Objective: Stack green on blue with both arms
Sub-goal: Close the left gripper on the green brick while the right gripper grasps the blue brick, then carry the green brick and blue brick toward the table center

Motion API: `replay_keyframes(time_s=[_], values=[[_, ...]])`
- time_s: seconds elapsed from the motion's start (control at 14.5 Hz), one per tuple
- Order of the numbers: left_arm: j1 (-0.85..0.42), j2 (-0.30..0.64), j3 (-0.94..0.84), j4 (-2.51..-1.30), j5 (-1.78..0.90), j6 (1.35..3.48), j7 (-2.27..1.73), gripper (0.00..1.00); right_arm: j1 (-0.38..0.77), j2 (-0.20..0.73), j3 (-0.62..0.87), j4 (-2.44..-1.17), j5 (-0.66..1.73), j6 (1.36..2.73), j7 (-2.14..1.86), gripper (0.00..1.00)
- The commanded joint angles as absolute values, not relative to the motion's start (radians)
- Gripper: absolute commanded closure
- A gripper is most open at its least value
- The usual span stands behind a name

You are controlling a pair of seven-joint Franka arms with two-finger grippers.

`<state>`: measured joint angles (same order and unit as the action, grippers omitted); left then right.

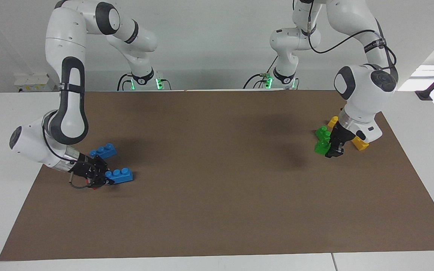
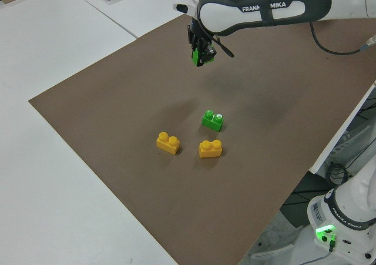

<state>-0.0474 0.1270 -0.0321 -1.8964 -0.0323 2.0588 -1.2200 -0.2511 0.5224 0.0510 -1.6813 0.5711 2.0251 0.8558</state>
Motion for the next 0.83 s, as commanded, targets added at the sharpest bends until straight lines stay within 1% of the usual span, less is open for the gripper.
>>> replay_keyframes(time_s=[0.0,0.14,0.48,0.69,0.76], values=[[-0.1,0.109,-0.023,-1.855,0.009,1.964,-1.34,1.0,-0.226,0.486,0.069,-1.658,0.612,1.994,0.903,1.0],[-0.12,0.097,-0.026,-1.845,0.009,1.942,-1.429,1.0,-0.195,0.46,0.097,-1.651,0.623,1.999,1.021,1.0],[-0.155,0.02,-0.037,-1.85,0.0,1.881,-1.534,1.0,-0.039,0.379,0.098,-1.651,0.632,2.0,1.268,1.0],[-0.198,0.003,-0.038,-1.856,0.0,1.852,-1.613,1.0,0.066,0.353,0.098,-1.658,0.63,2.032,1.411,1.0],[-0.209,0.002,-0.038,-1.858,0.0,1.85,-1.638,1.0,0.101,0.354,0.098,-1.661,0.629,2.066,1.487,1.0]])
